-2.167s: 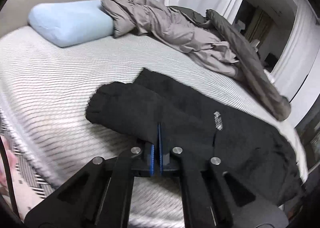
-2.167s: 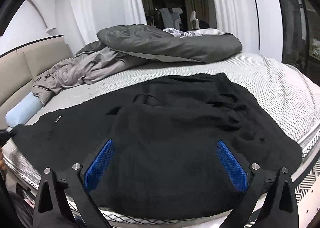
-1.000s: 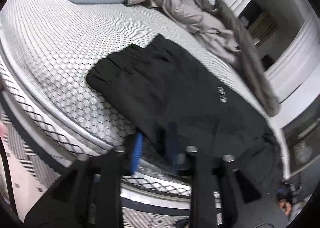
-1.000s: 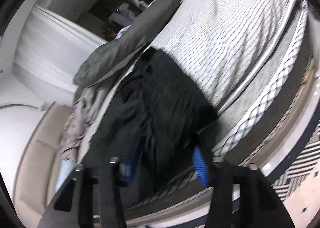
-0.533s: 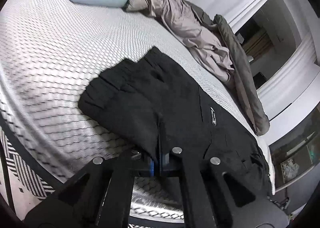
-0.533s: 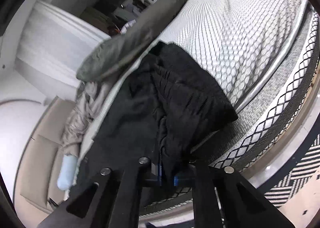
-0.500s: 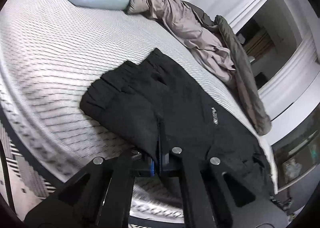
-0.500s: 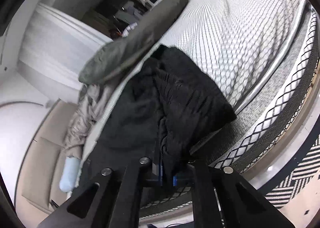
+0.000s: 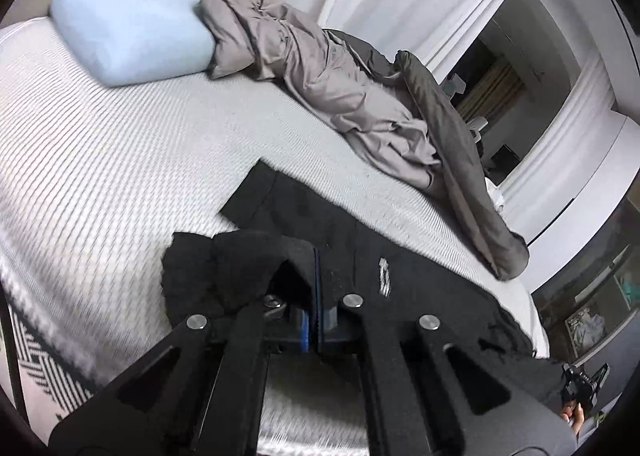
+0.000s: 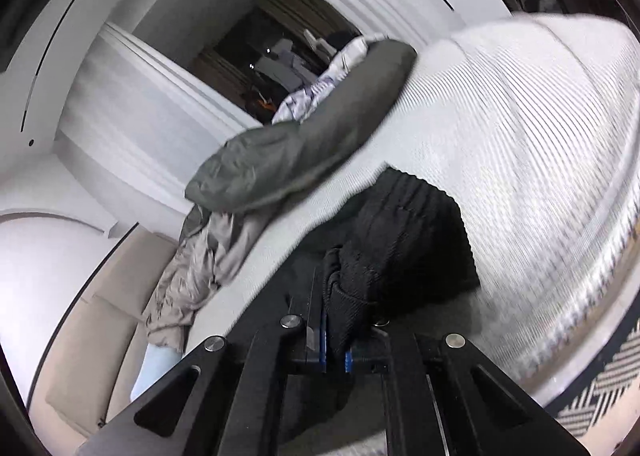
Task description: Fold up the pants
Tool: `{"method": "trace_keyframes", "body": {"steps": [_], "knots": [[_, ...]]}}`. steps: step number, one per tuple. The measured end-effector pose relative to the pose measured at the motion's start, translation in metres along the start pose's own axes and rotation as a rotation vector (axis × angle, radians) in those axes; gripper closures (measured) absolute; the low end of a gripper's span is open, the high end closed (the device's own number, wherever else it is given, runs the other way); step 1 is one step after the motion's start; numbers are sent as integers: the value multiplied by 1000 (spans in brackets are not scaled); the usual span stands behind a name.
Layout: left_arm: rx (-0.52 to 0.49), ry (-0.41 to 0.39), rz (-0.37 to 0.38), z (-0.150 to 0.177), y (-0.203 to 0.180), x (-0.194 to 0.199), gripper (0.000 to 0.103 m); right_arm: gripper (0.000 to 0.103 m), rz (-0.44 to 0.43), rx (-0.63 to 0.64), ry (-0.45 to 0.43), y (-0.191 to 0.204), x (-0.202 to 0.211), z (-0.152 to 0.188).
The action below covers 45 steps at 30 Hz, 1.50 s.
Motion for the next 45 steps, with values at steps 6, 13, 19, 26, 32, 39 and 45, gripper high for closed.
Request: {"method": "trace_keyframes", "body": {"steps": [6, 13, 19, 26, 32, 39, 45], "knots": [[10, 65, -53, -64, -16, -103, 103, 98, 55, 60, 53, 45, -111, -63], [44, 298, -145, -67, 10, -247, 75, 35, 246, 91, 199, 42, -295, -92], [66, 295, -138, -75, 18, -245, 53, 33, 308, 116, 228, 29, -309, -76], [12, 240, -135, -60, -5, -183, 47, 18, 193, 204, 182, 62, -225, -35], [79, 297, -89, -11, -14, -157, 48, 18, 131, 194, 215, 72, -181, 24], [83, 378, -165, 30, -12, -183, 56, 18, 86, 212, 270, 68, -169, 77], [105, 379, -126, 47, -23, -155, 56, 18, 102, 239, 260, 49, -159, 72]]}}
Point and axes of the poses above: each gripper's, at about its wrist camera, not at the fingertips, and x roughly against the way its jaws point, y to its left, z to its underside, the point moved 5 cm from there along -x, roughly the way its jaws point, and after that the axes turned 4 degrees about -y, right-handed, at the moved point
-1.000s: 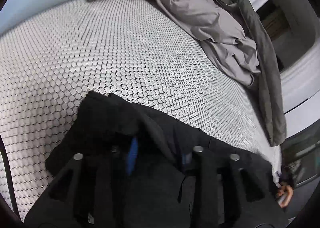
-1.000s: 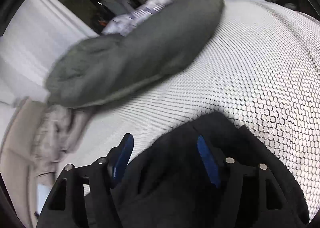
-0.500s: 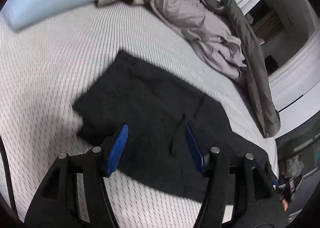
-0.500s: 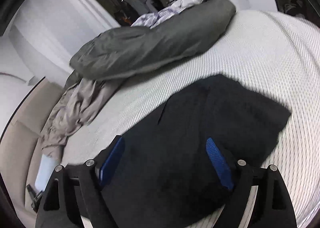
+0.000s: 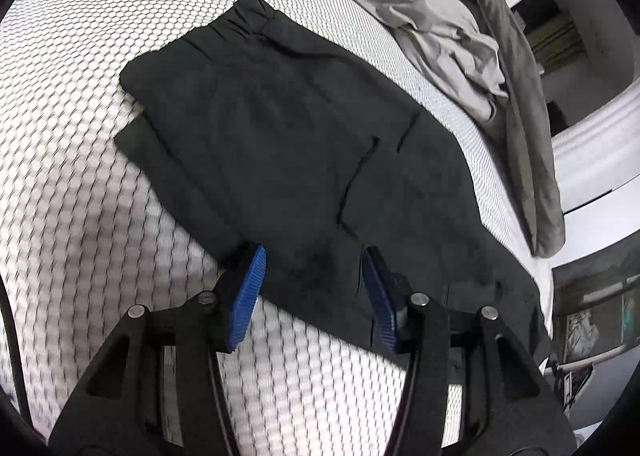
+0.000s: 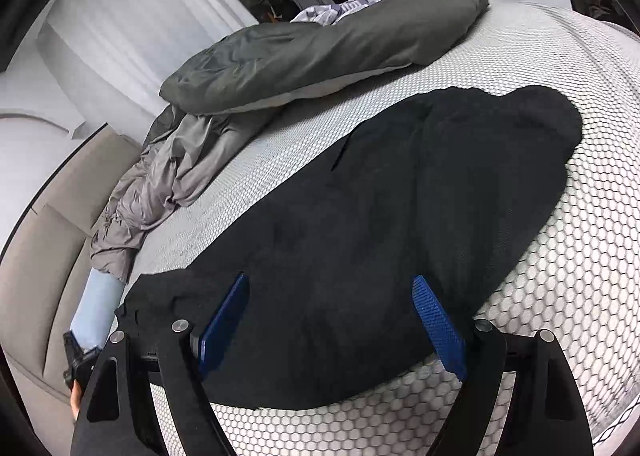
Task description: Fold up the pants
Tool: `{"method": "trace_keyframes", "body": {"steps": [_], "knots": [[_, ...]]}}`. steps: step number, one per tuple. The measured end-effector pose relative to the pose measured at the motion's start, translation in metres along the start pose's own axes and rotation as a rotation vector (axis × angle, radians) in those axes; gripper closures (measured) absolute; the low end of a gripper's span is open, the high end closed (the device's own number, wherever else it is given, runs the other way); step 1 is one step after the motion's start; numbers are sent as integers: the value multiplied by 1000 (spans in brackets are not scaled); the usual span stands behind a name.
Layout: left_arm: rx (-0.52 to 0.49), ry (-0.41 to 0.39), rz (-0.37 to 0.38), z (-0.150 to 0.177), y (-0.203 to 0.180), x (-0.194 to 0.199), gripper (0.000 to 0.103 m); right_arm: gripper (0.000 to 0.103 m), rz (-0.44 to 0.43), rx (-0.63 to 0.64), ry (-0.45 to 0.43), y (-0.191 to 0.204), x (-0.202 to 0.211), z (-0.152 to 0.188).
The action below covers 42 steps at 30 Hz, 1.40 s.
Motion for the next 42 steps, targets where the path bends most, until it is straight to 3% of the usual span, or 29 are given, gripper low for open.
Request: {"method": "trace_keyframes", "body": {"steps": [2, 7, 13, 22, 24, 25, 26, 28, 34, 36, 39, 42], "knots": [[-6, 3, 49, 7, -8, 2, 56, 18, 2, -18, 7, -5, -3, -3], [-53, 53, 62, 17, -31, -13, 56, 18, -26, -39, 29, -5, -14, 0], [-1, 101, 101, 14, -36, -24, 54, 18, -14, -12, 33, 5, -19, 1], [37, 104, 148, 0, -38, -45, 53, 18, -13, -33, 30, 6, -22, 5], [70, 78, 158, -6, -38, -50, 65, 18, -17, -33, 29, 6, -21, 5], [73, 51, 138, -9, -37, -49, 83, 18, -16, -32, 26, 7, -21, 5], [71, 30, 132, -11, -38, -49, 93, 18, -11, -31, 24, 6, -20, 5], [68, -21, 145, -11, -39, -39, 101, 18, 2, -33, 20, 3, -18, 6], [-55, -113, 108, 6, -44, 0, 102, 18, 21, -43, 9, -11, -10, 5], [-59, -93, 101, 5, -40, -3, 102, 18, 31, -48, 3, -16, -7, 5], [-41, -40, 31, 6, -22, -22, 102, 18, 43, -48, 7, -22, -7, 6], [-39, -43, 56, 4, -19, -17, 102, 18, 58, -50, 13, -28, -7, 7]]}}
Point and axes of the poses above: each gripper's, at about its wrist camera, not at the fingertips, and x roughly against the way its jaws point, y to its left, z to its underside, the point moved 5 cm from there along -x, roughly the way its jaws point, and after that the axes turned 4 degrees about -y, right-handed, at the moved point
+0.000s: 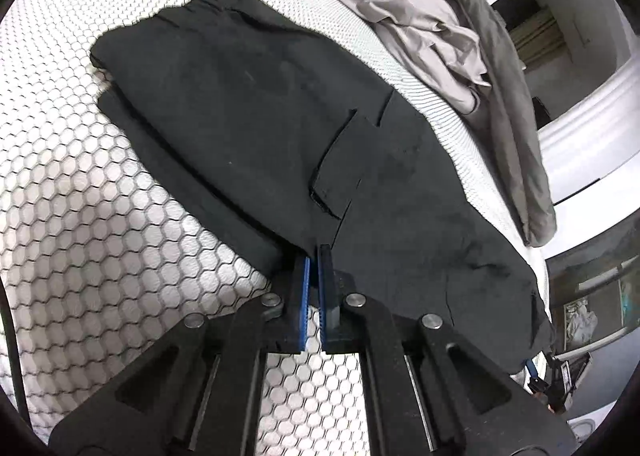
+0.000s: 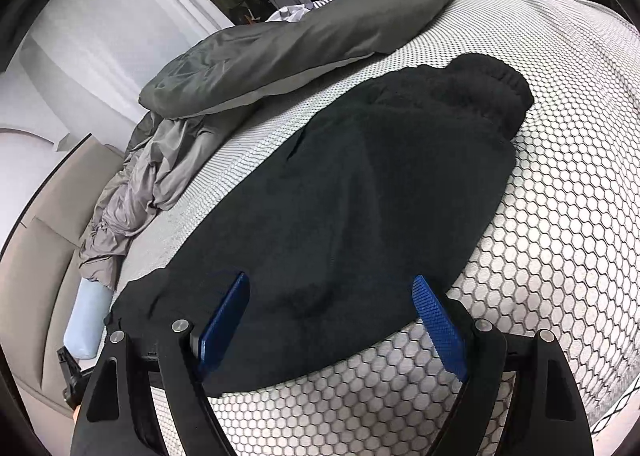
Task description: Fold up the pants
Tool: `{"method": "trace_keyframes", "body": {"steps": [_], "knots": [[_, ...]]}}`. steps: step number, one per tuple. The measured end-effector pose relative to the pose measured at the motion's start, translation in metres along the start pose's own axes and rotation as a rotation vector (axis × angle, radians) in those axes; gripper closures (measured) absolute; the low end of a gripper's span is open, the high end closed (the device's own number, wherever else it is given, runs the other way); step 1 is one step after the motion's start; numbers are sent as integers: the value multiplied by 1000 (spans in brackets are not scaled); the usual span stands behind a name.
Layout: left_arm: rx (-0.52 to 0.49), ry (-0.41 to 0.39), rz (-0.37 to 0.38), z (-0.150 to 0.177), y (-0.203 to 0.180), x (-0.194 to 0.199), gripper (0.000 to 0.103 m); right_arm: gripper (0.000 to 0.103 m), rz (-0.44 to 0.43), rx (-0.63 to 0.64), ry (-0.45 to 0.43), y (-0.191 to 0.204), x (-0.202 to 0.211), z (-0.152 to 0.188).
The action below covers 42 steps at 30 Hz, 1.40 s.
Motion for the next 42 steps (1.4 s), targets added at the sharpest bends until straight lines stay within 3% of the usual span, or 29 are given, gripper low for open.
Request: {"method": "trace_keyframes", "body": {"steps": [6, 8, 10, 14, 16, 18, 19, 20, 22, 24, 27, 31, 32, 34, 36, 39, 42], "knots": [[56, -18, 37, -10, 10, 17, 97, 18, 13, -15, -18, -6, 4, -4], [72, -19, 32, -13, 15, 17, 71, 18, 14, -19, -27, -6, 7, -5], [102, -9, 22, -15, 20, 13, 52, 18, 15, -29, -31, -8, 7, -6], [60, -8, 28, -18, 15, -5, 46, 18, 17, -48, -26, -11, 8, -5], [89, -35, 47, -27, 14, -15, 45, 18, 12, -54, -22, -13, 9, -5], [135, -65, 25, -36, 17, -23, 48, 18, 11, -53, -28, -16, 13, -7], [141, -64, 0, -38, 21, -25, 64, 18, 26, -60, -47, -21, 17, -9], [130, -49, -59, -41, 23, -30, 87, 18, 43, -76, -66, -27, 22, -12], [137, -68, -64, -46, 29, -27, 97, 17, 66, -130, -92, -43, 30, -17], [155, -98, -28, -50, 31, -18, 100, 16, 88, -192, -104, -60, 36, -18], [94, -135, -51, -57, 33, -5, 100, 16, 67, -250, -110, -73, 34, -22], [113, -119, -67, -56, 54, 0, 100, 17, 16, -306, -126, -73, 9, -39], [117, -113, -62, -55, 56, -1, 100, 20, 2, -316, -128, -71, 2, -44], [111, -110, -65, -51, 59, 2, 100, 61, -24, -317, -129, -66, -16, -53], [102, -116, -59, -50, 60, 7, 100, 77, 20, -296, -128, -66, -21, -53], [109, -124, -25, -43, 62, 23, 100, 85, -31, -303, -168, -64, 2, -51], [78, -125, -28, -38, 56, 33, 100, 85, -33, -224, -237, -53, 44, -45]]}}
Point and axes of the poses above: each gripper's, at about its wrist camera, not at the fingertips, and x roughly against the way its jaws point, y to its left, z to its underside, the point moved 5 cm from there along -x, roughly the way its jaws point, and after that the axes turned 4 degrees about -y, right-handed, at the moved point
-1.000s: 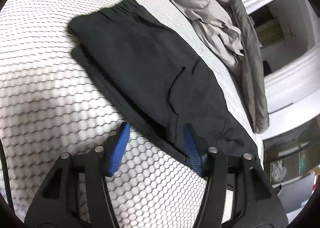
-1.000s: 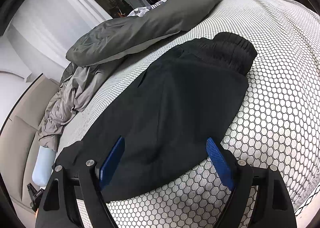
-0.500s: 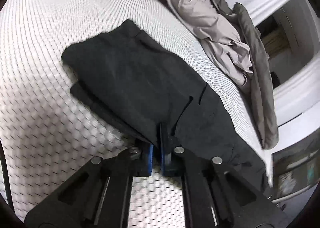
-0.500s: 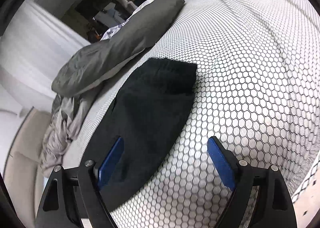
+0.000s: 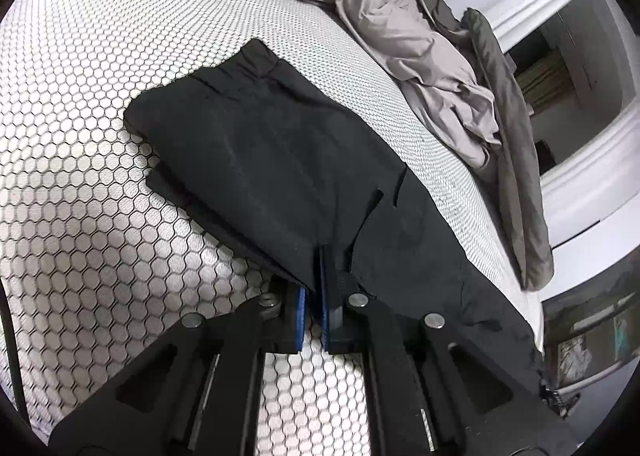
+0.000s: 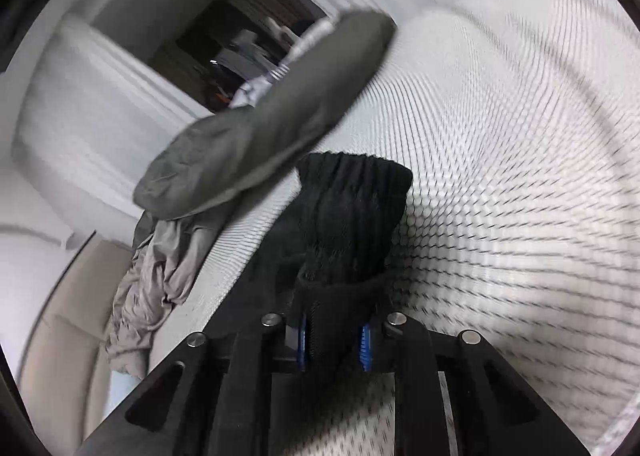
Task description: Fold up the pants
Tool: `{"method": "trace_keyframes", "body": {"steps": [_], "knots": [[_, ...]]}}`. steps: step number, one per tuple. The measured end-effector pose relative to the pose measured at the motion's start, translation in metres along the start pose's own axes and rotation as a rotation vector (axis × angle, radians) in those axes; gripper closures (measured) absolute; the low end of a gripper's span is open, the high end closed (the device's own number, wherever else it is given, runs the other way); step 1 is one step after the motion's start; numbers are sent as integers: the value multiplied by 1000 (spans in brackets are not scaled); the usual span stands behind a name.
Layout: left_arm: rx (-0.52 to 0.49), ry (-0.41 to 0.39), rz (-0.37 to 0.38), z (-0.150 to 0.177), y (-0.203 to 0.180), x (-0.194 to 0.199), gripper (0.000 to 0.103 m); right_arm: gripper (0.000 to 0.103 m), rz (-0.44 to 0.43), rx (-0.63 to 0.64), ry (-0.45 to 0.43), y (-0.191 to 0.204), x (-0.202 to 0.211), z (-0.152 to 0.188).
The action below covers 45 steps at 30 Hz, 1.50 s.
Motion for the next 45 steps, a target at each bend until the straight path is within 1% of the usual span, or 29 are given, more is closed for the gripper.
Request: {"method": "trace_keyframes", "body": {"steps": [3, 6, 8, 9, 10, 12, 13, 14, 15, 16, 18, 19, 21, 23, 24, 25, 27, 28, 30, 32, 33, 35, 36, 37, 38, 39, 41, 43, 45], "knots": [[-40, 39, -8, 12, -1, 3, 99, 82, 10, -15, 12, -17, 26, 6], [-59, 79, -38, 21, 6, -1, 97, 59, 145, -84, 150, -66, 18, 22], [-56, 75, -32, 23, 7, 2, 97, 55, 71, -159, 156, -77, 19, 21], [-52, 70, -36, 23, 7, 3, 97, 45, 47, -172, 146, -75, 24, 17], [-51, 66, -40, 23, 8, 4, 97, 28, 22, -181, 117, -71, 33, 11], [-54, 58, -57, 24, 6, 3, 97, 21, -53, -202, 71, -65, 41, 3], [-57, 57, -65, 25, 5, 2, 97, 23, -92, -226, 60, -64, 42, 0], [-59, 58, -70, 26, 5, 0, 97, 29, -87, -235, 54, -65, 42, -2], [-58, 57, -72, 26, 4, -1, 97, 53, -45, -223, 53, -67, 38, -2], [-57, 57, -74, 26, 3, -3, 97, 75, 34, -185, 83, -71, 30, 1], [-58, 58, -66, 27, 2, -3, 97, 80, 68, -184, 104, -78, 24, 2], [-56, 59, -58, 26, 1, -3, 97, 83, 39, -199, 77, -78, 28, -1], [-48, 61, -18, 27, 2, 1, 97, 86, -1, -196, 20, -74, 42, -14], [-46, 76, 0, 33, 4, 4, 97, 86, 46, -163, -19, -77, 49, -25], [-54, 88, 1, 35, 5, 4, 97, 81, 94, -148, -10, -84, 47, -27], [-59, 92, 1, 37, 5, 5, 97, 69, 137, -140, 26, -92, 38, -24], [-63, 94, -1, 37, 4, 11, 96, 67, 208, -161, 55, -106, 27, -19], [-54, 89, -9, 34, 4, 17, 95, 62, 189, -179, 38, -106, 31, -20], [-46, 63, -44, 27, 6, 30, 91, 57, 211, -150, 14, -103, 46, -26], [-46, 9, -73, 17, 5, 45, 82, 53, 253, -74, -46, -87, 64, -34], [-51, -22, -95, 12, 5, 52, 77, 47, 262, -37, -70, -77, 72, -35], [-86, -109, -139, 4, -3, 68, 59, 33, 241, 45, -111, -57, 89, -37], [-100, -125, -144, 1, -7, 72, 54, 23, 218, 82, -117, -45, 89, -39], [-129, -145, -140, 2, -19, 76, 44, 19, 176, 129, -116, -28, 89, -36], [-155, -154, -127, 4, -28, 77, 38, 11, 148, 156, -109, -20, 93, -28], [-197, -165, -104, 8, -42, 77, 34, 8, 120, 188, -94, -6, 88, -23], [-279, -172, -67, 18, -68, 73, 12, 6, 67, 271, -39, 23, 75, -7], [-376, -178, -28, 36, -98, 60, 3, 3, 43, 357, 17, 47, 59, 13], [-434, -127, -14, 53, -127, 41, 1, 2, 30, 435, 69, 71, 35, 34]]}}
Point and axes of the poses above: each gripper's, at about its wrist camera, not at the fingertips, and x roughly against the way its jaws point, y to its left, z to its underside, the point moved 5 cm from there along -x, roughly the way its jaws point, and after that the axes turned 4 degrees about -y, right-handed, at the moved point
